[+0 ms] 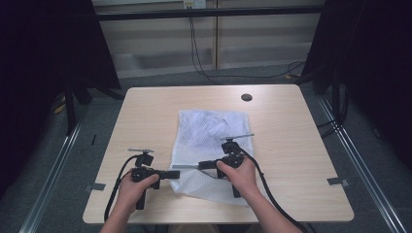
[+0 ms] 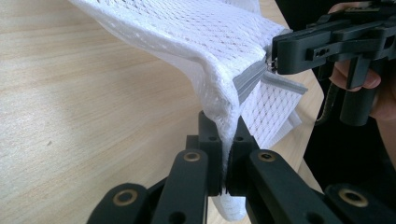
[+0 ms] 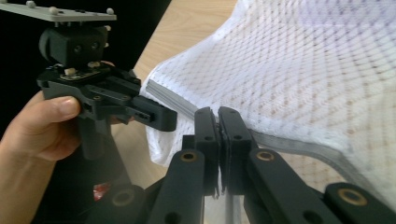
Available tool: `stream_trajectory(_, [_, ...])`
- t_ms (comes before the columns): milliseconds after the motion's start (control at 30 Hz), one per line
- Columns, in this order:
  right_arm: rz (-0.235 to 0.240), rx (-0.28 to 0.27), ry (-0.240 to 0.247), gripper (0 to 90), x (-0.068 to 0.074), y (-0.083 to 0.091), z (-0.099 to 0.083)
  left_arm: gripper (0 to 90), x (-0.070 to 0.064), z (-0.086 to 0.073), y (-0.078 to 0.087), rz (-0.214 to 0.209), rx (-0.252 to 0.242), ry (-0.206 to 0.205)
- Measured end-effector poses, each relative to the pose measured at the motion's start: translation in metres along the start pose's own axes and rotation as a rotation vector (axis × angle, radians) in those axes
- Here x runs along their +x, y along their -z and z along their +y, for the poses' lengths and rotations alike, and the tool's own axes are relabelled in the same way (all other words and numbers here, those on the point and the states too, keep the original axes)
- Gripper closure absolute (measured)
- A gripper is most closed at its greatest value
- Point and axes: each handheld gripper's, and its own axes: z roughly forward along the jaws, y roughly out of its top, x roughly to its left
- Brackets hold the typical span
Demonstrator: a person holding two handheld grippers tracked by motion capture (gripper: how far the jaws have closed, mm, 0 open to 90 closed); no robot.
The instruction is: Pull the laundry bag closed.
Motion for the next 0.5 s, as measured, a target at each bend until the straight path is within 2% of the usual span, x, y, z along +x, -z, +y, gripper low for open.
stream_trajectory(400, [0.004, 0.006, -0.007, 87.7, -0.0003, 0.0016, 0.0005, 88.2, 0.0002, 0.0003, 0.0006, 0.000, 0.005, 0.007])
stream_trajectory(433, [-0.005, 0.006, 0.002, 87.7, -0.0008, 0.0018, 0.0006, 88.3, -0.0001, 0.0000, 0.0009, -0.004, 0.003, 0.019])
stream_trajectory(500, [-0.002, 0.006, -0.012, 87.7, -0.0021, 0.0038, 0.0007, 88.2, 0.0000, -0.0001, 0.0010, -0.014, -0.001, 0.024])
